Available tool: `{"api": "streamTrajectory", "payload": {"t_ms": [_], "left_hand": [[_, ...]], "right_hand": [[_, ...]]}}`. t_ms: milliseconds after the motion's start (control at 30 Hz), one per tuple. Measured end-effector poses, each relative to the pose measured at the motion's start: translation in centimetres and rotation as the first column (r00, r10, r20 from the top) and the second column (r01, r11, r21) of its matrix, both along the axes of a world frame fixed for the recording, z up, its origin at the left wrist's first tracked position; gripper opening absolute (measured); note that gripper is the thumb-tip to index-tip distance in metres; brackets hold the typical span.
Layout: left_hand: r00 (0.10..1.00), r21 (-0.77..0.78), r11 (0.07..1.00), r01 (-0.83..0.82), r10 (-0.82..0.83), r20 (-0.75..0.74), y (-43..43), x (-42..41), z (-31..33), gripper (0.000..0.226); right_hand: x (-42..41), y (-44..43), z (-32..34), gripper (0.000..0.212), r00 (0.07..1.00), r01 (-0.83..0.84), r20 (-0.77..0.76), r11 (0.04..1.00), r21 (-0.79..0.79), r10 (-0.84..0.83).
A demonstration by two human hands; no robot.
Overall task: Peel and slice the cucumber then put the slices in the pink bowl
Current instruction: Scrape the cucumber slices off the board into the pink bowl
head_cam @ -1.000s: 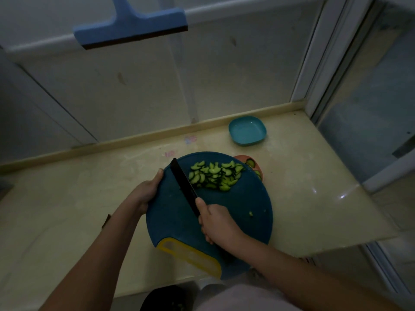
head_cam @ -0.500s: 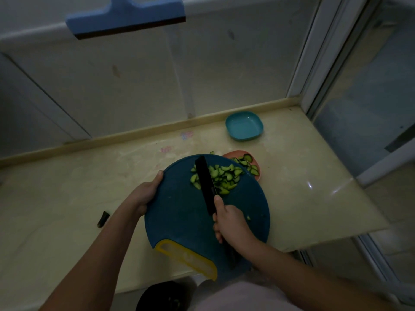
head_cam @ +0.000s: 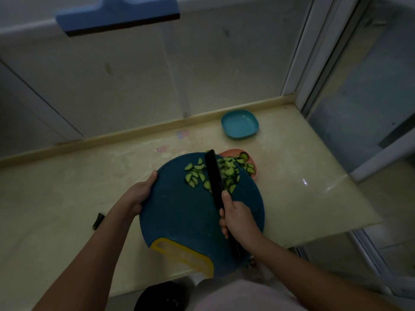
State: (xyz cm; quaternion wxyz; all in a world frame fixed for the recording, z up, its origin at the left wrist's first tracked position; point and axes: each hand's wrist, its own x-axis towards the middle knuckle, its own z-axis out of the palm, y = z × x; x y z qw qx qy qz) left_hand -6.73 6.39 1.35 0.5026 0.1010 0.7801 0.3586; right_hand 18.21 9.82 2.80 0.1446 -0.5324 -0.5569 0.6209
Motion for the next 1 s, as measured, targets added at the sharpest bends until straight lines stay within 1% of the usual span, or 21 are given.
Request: {"api": "streamTrajectory", "payload": {"t_ms": [167, 267, 567, 767, 1000], "left_hand": [[0.999, 0.029, 1.000, -0.008, 0.007, 0.032, 0.4, 0.1, 0.1, 0.056], [0.999, 0.037, 0.999, -0.013, 0.012, 0.031, 0.6, 0.2, -0.1, 0.061], [1.000, 0.024, 1.000, -0.019, 0.019, 0.000, 0.1, 0.4, -0.1, 0.055], [1.000, 0.018, 1.000, 0.003, -0.004, 0.022, 0.3, 0.1, -0.5, 0.063], [1.000, -0.005, 1.000, 0.019, -0.019, 0.008, 0.5, 0.2, -0.7, 0.065]], "right_hand": [[-2.1, -1.1, 0.6, 0.056, 0.990, -0.135, -0.042, 0.991, -0.022, 0.134], [-2.9, -1.6, 0.5, 0.056, 0.986, -0.162, -0.047, 0.985, -0.053, 0.159], [-2.1, -0.9, 0.0, 0.057, 0.999, -0.043, 0.027, 0.999, -0.031, 0.044], [-1.5, -0.7, -0.4, 0.056, 0.999, 0.001, 0.051, 0.999, -0.035, 0.001], [-0.8, -0.3, -0.7, 0.056, 0.997, 0.044, 0.058, 0.998, -0.049, -0.041]]}}
